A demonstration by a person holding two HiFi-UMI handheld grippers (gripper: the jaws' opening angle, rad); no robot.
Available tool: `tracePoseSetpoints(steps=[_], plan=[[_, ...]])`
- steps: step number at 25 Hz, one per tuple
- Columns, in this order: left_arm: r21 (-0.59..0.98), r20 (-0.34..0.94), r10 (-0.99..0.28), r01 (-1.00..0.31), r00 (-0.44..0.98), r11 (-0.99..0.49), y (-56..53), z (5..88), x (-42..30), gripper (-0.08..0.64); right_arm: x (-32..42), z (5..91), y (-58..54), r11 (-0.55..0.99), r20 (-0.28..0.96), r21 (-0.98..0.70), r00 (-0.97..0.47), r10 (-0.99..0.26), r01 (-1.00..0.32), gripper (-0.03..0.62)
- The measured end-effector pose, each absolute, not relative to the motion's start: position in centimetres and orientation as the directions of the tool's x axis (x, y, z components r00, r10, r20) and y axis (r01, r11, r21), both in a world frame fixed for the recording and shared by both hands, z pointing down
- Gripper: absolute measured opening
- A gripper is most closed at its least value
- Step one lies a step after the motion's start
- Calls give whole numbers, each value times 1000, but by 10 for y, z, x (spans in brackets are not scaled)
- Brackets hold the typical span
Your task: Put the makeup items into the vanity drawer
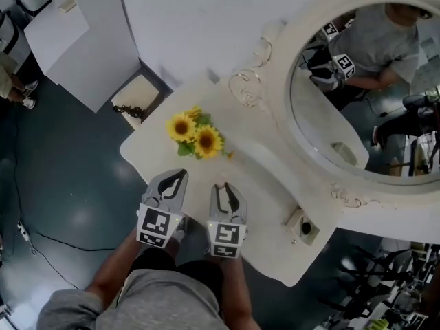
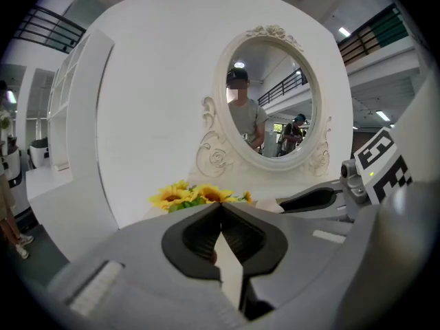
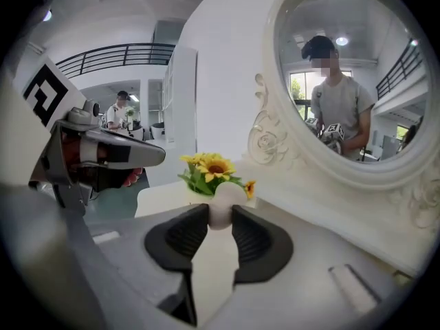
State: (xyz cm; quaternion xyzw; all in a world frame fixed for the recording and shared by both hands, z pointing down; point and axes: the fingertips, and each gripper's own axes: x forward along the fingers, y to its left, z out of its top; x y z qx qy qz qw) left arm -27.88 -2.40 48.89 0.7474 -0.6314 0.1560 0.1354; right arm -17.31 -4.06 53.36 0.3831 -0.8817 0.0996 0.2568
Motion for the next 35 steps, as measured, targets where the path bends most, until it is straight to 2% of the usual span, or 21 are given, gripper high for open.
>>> tracePoseSetpoints(steps=[17,26,35], plan=[[-33,307,-858,-896,412,-443,-53,430,-133,11,-21,461,-45,426,411,78,-360,-838,-902,114],[-35,289,-795,-824,534,-566,-60,421,-41,11,80,449,-36,261,395,94,-204,-896,-961,114],[-23,306,-732,-764,609,-645,-67,431,30,11,156,459,-30,148,420,93,-96,-903,-985,114]])
